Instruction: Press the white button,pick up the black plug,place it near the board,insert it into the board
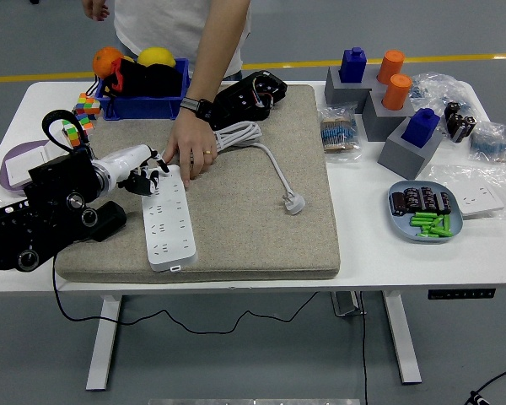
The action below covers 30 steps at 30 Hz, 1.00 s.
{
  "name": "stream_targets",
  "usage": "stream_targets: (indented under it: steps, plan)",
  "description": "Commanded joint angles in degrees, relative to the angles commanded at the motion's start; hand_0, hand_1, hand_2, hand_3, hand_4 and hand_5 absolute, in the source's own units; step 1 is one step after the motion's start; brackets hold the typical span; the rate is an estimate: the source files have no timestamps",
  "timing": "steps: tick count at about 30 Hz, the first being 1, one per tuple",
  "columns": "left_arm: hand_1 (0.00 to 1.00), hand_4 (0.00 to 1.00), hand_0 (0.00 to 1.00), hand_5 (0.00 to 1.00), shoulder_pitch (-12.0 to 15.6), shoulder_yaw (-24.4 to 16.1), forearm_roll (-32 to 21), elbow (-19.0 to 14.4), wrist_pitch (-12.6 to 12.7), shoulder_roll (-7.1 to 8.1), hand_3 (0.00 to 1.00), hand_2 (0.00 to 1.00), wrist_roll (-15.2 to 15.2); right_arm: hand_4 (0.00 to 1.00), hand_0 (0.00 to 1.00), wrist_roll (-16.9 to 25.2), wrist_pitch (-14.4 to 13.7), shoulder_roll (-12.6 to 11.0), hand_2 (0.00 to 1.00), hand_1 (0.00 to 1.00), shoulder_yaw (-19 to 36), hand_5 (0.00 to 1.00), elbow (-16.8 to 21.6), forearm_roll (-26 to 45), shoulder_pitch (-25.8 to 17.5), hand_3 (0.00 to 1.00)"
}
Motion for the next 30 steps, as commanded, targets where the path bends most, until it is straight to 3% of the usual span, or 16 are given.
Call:
stream_targets:
  steps: [7,22,30]
  plan:
    - [0.028,0.159,0.022,0.002,-0.6,2.0,0.3,2.2,-0.3,-0.43,0.674,0.110,0.4,0.724,0.721,0.0,0.0,-0.1,0.686,0.701,-0.2,0.442,0.0,0.1,0.0,0.621]
    - [0.028,0.147,0.020,0.002,-0.6,4.5,-0.8,1.4,-0.5,-0.28,0.670,0.110,0.3,0.725,0.721,0.0,0.0,0.0,0.686,0.700,-0.2,0.441,0.0,0.1,0.1,0.621]
    - [0.027,0.147,0.020,0.002,0.1,-0.4,1.5,-2.4,0.4,0.71,0.667,0.110,-0.8,0.724,0.721,0.0,-0.1,0.0,0.686,0.700,-0.2,0.442,0.0,0.0,-0.1,0.621]
